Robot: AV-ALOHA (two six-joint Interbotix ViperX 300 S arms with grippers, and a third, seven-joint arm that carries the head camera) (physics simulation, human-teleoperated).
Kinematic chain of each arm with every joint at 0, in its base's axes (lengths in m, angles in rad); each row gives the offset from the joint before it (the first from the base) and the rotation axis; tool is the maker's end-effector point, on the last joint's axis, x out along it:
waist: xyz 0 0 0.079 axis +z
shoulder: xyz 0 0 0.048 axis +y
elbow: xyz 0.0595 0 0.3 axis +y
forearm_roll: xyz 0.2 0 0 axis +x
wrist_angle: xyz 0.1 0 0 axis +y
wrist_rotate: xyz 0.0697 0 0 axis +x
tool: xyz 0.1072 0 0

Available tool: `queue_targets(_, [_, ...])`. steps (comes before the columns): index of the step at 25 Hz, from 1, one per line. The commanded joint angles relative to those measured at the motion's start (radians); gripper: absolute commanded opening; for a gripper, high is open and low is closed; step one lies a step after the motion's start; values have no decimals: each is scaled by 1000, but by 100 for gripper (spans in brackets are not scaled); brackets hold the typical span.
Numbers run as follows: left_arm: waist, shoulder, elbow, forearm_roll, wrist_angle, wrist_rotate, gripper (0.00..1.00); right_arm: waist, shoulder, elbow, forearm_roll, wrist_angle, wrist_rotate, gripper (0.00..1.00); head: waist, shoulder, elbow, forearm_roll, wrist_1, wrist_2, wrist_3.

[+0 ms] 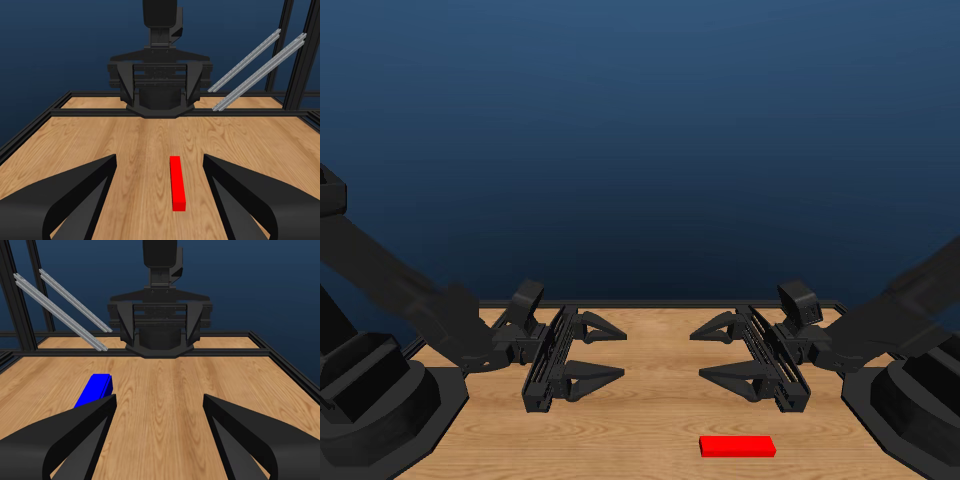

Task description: Insert peg into socket

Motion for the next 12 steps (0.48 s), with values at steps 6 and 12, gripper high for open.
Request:
queue_targets(6, [-34,21,15,1,-248,-57,100,28,-11,-11,162,129,28,100,6,36,-58,-1,147,-5,-21])
queue_targets(12, [-140,-25,73,-176,-18,-78,100,63,31,-70,182,196,18,100,19,101,-75,4,180,-4,5])
